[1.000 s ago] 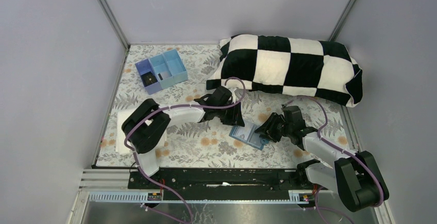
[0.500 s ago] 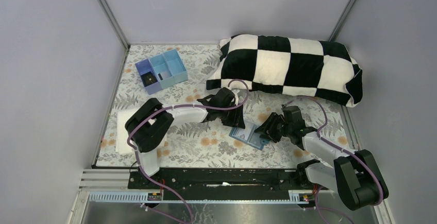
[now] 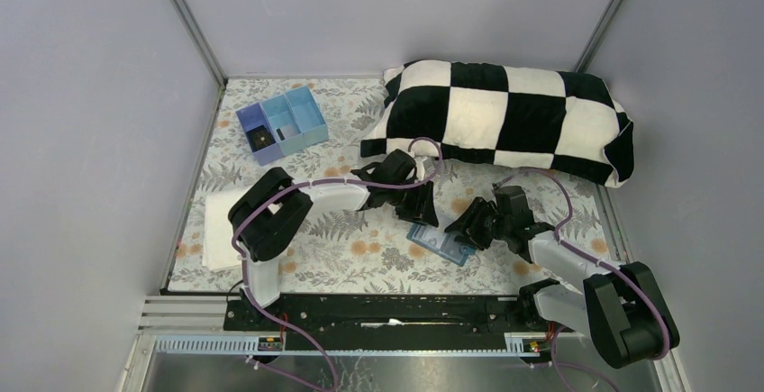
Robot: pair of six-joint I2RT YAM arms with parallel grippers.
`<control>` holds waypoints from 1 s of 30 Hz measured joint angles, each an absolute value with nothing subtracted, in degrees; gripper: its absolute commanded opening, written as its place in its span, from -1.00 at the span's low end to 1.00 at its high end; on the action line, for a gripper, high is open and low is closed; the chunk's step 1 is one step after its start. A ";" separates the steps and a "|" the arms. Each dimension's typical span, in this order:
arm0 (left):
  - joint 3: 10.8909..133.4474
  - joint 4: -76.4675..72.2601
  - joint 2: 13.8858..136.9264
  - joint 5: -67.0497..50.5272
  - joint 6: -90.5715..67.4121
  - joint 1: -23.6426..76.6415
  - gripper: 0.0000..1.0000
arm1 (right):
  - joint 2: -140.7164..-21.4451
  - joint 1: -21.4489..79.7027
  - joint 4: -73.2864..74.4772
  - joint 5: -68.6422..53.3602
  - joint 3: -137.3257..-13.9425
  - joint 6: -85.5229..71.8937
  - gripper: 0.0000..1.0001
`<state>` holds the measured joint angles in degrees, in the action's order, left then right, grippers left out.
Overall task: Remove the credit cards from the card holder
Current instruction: Remove the credit card from the card holder.
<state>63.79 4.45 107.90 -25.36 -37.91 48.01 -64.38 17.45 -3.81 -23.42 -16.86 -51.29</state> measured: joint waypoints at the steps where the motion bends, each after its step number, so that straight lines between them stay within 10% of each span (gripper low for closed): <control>1: 63.79 3.99 107.90 -26.33 -38.28 48.01 -0.07 | -64.36 17.45 -3.86 -23.44 -16.80 -51.31 0.01; 30: 61.91 -20.62 113.71 -42.39 -56.58 53.45 -0.08 | -24.82 17.26 29.78 9.28 -20.97 -51.79 0.09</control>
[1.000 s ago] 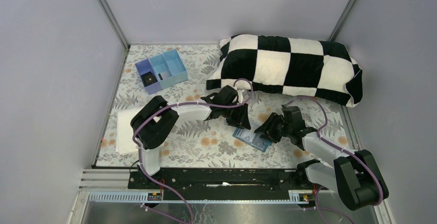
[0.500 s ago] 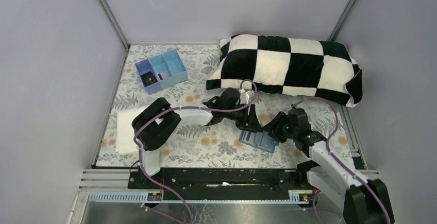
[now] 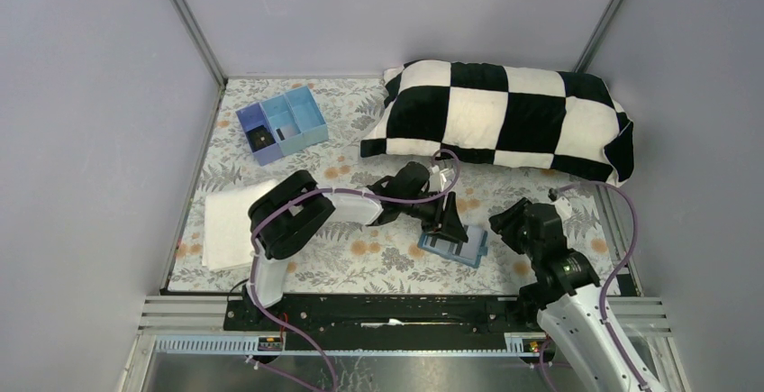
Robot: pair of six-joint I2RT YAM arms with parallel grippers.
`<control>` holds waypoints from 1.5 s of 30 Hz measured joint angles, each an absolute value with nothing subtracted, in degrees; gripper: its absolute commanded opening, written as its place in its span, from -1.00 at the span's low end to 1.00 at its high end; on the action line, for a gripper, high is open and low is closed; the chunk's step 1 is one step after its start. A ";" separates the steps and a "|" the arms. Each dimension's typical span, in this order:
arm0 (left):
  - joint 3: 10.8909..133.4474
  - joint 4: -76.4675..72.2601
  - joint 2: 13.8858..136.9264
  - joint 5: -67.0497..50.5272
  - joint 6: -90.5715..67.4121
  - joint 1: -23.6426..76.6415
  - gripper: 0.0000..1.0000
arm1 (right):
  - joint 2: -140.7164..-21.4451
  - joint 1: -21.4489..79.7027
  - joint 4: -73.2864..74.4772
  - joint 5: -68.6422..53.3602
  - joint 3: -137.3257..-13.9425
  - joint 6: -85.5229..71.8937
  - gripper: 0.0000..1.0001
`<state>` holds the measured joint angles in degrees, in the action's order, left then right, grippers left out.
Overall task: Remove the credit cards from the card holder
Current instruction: Remove the credit card from the card holder.
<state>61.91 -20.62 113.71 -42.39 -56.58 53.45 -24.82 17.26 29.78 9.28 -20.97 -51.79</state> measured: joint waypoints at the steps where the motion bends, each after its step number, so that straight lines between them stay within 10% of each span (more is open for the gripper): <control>1: 61.91 -20.67 113.69 -42.50 -56.55 53.45 -0.07 | -25.12 17.23 30.02 9.43 -21.15 -51.64 0.09; 15: 62.08 -12.82 107.22 -39.24 -51.22 48.90 -0.10 | -46.68 17.23 11.81 -11.86 -18.72 -48.88 -0.51; 45: 64.31 0.12 114.67 -38.63 -44.91 47.77 -0.44 | -64.14 17.23 -13.21 -22.39 -10.94 -54.74 -0.45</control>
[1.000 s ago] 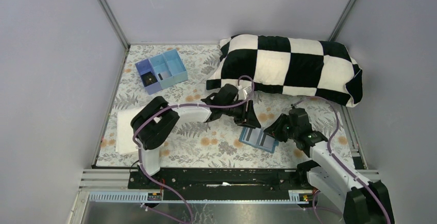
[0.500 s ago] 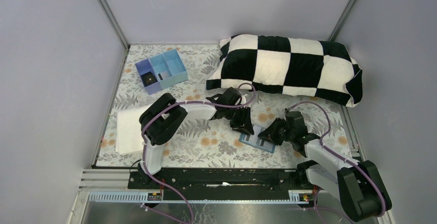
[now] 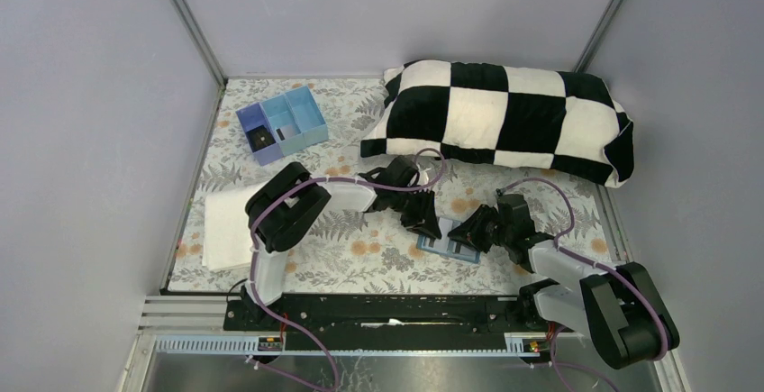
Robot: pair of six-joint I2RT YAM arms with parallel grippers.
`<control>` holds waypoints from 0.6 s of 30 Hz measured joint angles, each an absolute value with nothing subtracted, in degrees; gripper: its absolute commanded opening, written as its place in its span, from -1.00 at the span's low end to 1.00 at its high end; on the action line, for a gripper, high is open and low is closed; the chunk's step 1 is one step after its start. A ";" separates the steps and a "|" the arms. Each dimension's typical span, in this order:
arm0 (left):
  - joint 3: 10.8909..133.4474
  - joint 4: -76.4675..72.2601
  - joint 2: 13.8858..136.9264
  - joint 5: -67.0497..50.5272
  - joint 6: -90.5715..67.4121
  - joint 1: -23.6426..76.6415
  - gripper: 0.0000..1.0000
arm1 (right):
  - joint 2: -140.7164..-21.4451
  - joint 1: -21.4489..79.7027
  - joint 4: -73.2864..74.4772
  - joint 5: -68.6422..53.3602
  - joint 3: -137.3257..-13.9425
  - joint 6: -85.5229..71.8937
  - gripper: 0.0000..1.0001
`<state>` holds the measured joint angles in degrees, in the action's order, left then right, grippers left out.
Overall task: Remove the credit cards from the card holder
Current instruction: Remove the credit card from the card holder.
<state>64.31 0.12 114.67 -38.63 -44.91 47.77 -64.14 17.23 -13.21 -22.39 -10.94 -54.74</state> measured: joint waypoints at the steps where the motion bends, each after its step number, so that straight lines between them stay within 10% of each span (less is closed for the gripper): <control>1: 64.14 -0.30 114.80 -38.98 -45.06 47.77 -0.46 | -64.18 17.23 -13.37 -22.39 -10.90 -54.83 -0.45; 18: 59.24 -2.42 109.93 -34.39 -45.01 47.97 -0.38 | -63.46 17.23 -14.50 -22.15 -10.31 -54.87 -0.49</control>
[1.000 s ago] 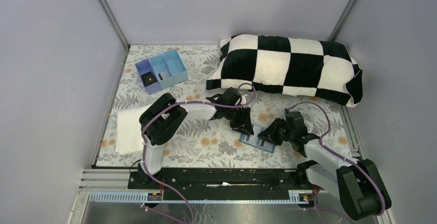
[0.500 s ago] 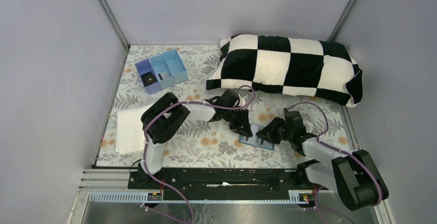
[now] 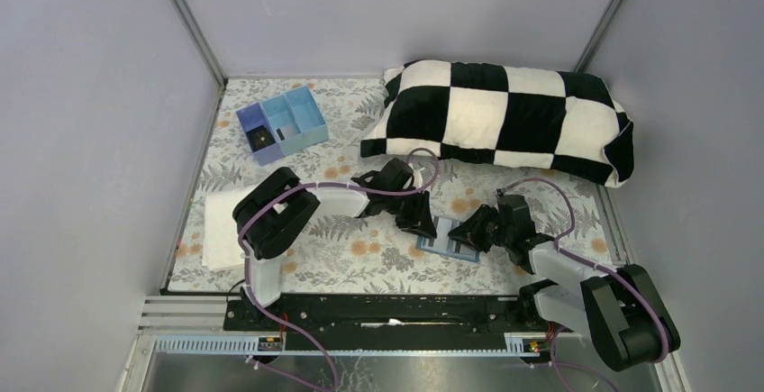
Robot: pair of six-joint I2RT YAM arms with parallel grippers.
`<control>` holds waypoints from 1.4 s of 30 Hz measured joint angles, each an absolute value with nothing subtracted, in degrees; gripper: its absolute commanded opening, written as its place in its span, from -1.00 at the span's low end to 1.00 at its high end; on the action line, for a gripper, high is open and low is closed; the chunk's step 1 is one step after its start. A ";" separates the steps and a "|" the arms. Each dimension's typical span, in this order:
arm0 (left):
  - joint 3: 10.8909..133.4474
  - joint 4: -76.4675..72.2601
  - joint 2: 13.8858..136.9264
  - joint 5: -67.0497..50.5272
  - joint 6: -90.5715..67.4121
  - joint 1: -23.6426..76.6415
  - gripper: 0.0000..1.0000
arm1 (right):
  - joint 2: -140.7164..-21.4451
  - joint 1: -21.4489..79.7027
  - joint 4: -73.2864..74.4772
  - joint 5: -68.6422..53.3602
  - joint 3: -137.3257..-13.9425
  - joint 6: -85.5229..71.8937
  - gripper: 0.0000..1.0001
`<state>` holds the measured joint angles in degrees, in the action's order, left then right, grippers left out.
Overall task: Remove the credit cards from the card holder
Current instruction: Remove the credit card from the card holder.
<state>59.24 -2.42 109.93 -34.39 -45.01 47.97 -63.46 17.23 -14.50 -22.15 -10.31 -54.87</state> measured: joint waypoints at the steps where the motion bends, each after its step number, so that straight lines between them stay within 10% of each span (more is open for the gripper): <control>1: 59.20 -2.39 109.67 -33.69 -44.97 47.97 -0.38 | -63.46 17.23 -14.50 -22.13 -10.31 -54.83 -0.49; 25: 61.19 1.56 108.95 -26.11 -41.12 48.05 -0.38 | -63.48 17.23 -14.17 -22.06 -10.31 -53.84 -0.48; 42: 62.65 0.34 111.92 -28.36 -41.60 48.31 -1.00 | -61.91 17.19 -11.77 -21.32 -10.44 -53.80 -0.73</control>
<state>62.65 0.34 111.92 -28.36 -41.60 48.31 -61.91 17.19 -11.77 -21.32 -10.44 -53.80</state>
